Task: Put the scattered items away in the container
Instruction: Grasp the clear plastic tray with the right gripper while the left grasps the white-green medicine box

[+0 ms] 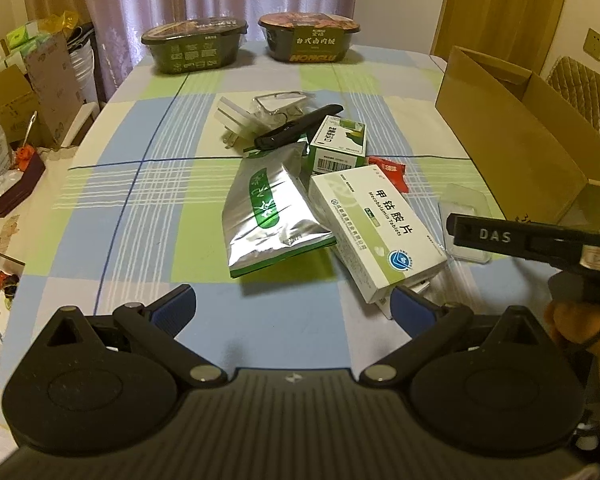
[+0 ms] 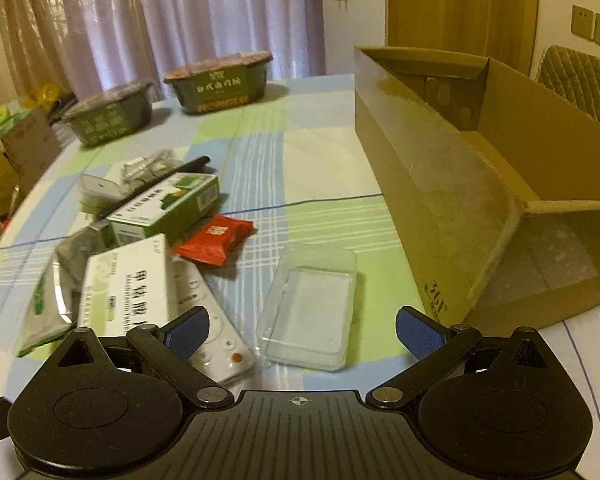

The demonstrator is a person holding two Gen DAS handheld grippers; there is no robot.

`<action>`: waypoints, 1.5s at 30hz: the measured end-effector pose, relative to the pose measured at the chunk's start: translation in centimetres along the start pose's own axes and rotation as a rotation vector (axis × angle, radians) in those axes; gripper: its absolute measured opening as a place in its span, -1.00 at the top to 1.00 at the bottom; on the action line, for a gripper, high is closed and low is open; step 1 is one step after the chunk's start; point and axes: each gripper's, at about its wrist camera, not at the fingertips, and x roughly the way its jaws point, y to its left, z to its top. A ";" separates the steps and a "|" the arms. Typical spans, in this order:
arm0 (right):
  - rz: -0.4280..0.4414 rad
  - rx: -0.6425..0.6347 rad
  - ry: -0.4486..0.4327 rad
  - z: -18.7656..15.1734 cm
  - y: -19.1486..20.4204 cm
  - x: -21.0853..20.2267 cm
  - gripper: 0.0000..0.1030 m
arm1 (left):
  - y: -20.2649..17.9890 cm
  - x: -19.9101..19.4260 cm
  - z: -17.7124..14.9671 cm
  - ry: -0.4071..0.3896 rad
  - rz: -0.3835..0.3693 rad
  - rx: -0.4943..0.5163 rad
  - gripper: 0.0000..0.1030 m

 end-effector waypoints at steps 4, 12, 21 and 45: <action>-0.012 0.001 0.026 -0.3 0.1 1.3 -0.60 | 0.2 0.8 0.0 0.014 0.003 -0.006 -0.97; -0.052 0.006 0.044 -0.6 0.0 2.7 -0.42 | 0.4 1.3 -0.2 0.027 -0.003 -0.007 -0.97; -0.032 -0.041 0.054 -1.0 0.2 2.2 -0.17 | -0.6 1.2 0.7 0.005 -0.044 -0.002 -0.97; -0.013 -0.007 0.113 -2.7 -4.1 -0.8 -0.17 | -7.0 7.8 2.4 0.089 -0.035 0.034 -0.44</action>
